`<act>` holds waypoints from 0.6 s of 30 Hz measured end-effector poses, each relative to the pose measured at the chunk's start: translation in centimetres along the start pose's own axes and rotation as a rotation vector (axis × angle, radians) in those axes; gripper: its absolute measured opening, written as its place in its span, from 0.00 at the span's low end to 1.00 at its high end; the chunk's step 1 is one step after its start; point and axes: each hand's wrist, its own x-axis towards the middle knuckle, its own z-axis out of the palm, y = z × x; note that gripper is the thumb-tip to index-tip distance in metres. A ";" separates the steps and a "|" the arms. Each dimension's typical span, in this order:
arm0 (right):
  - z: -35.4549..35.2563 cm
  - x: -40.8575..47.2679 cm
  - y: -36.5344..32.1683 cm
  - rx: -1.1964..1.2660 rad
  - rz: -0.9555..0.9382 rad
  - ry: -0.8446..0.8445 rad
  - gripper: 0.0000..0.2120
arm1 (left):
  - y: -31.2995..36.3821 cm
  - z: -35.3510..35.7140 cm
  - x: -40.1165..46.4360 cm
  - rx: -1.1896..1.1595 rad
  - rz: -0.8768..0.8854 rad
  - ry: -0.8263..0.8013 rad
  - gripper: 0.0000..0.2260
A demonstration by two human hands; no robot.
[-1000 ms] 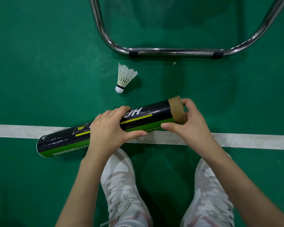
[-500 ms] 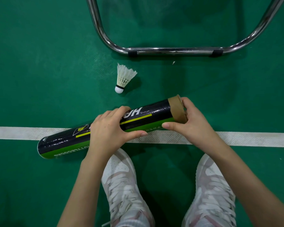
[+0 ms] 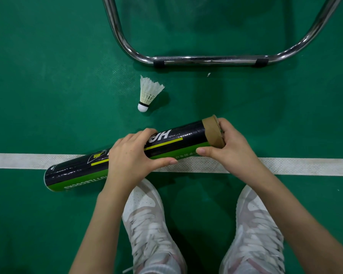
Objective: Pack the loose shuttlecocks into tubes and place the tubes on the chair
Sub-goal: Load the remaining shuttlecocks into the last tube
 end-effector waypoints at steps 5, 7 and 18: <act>0.2 1.0 0.1 0.014 0.003 -0.049 0.20 | -0.6 0.1 0.1 0.019 -0.026 0.001 0.36; 0.1 1.4 -0.2 0.082 0.008 -0.095 0.19 | -0.9 0.0 0.2 0.025 -0.062 -0.013 0.36; -0.4 6.2 -2.9 -0.061 -0.072 -0.234 0.15 | -3.9 -0.7 0.0 -0.003 -0.251 0.009 0.36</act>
